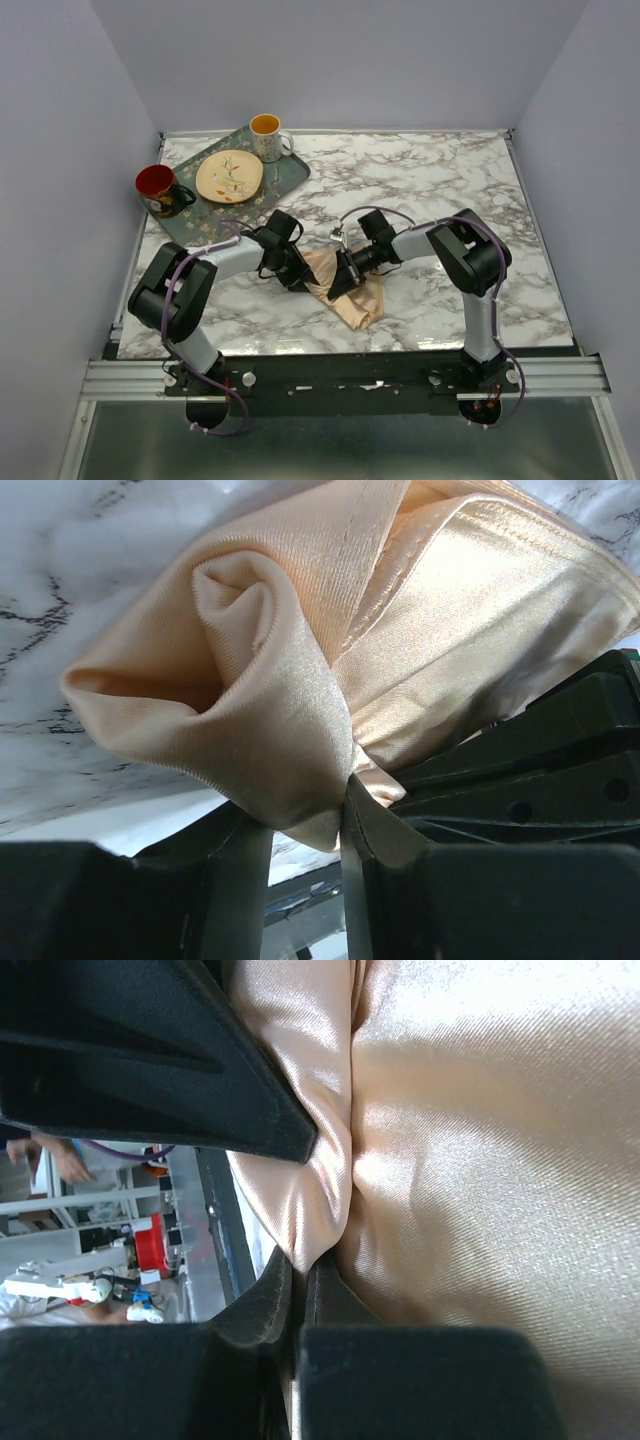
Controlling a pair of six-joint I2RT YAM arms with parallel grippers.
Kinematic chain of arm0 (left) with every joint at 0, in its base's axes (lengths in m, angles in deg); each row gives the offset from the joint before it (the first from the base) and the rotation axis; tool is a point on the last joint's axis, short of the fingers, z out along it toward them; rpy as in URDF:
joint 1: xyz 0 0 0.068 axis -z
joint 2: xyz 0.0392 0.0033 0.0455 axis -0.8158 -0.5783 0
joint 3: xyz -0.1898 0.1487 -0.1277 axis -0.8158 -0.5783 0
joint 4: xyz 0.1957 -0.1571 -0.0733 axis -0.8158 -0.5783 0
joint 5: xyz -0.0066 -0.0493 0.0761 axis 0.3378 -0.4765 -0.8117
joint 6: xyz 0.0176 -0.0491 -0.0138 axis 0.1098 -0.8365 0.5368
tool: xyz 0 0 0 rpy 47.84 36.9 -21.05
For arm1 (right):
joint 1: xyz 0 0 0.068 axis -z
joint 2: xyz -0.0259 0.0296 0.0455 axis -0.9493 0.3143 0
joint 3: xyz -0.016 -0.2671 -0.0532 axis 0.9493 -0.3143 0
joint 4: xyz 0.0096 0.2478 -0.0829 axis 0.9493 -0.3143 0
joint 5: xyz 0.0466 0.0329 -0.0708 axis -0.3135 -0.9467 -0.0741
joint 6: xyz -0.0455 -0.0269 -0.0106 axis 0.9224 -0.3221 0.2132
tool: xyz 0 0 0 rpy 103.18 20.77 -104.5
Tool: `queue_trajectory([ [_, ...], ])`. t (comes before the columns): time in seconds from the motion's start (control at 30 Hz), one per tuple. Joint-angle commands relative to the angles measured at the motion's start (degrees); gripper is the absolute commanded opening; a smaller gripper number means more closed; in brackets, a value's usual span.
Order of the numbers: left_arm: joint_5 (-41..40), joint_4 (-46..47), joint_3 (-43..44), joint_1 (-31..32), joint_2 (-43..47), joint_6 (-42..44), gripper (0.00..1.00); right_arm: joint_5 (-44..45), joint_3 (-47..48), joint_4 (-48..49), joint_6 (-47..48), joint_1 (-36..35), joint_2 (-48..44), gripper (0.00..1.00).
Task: Fold the napkin, place the utensils inside, and roll it up
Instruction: Roll the napkin with the utensil
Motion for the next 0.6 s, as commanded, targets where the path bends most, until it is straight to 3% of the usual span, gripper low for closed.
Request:
queue_trajectory([
  [0.0, -4.4, -0.5, 0.6, 1.0, -4.8, 2.4, 0.17, 4.4, 3.0, -7.3, 6.4, -1.1, 1.3, 0.0],
  [0.07, -4.8, -1.8, 1.5, 1.2, -4.6, 2.9, 0.15, 7.0, 4.3, -10.8, 8.1, -1.1, 0.9, 0.0],
  [0.2, -5.1, -3.9, 3.7, 1.5, -4.9, 3.4, 0.0, 10.7, 5.7, -14.2, 10.6, -1.0, -0.1, 0.01],
  [0.3, -4.8, -5.8, 4.6, 1.6, -5.3, 2.5, 0.0, 17.0, 7.3, -18.0, 10.6, -1.8, -2.2, 0.19],
  [0.33, -4.8, -6.8, 4.8, 1.8, -5.2, 1.3, 0.0, 21.9, 8.0, -19.6, 11.0, -2.4, -4.5, 0.32],
  [0.43, -3.9, -9.4, 5.8, 2.2, -5.6, -0.5, 0.0, 32.3, 9.0, -23.6, 10.8, -5.5, -9.1, 0.5],
  [0.57, -2.9, -10.5, 6.8, 2.5, -5.3, -2.8, 0.0, 44.5, 10.6, -29.6, 10.1, -9.7, -15.7, 0.56],
])
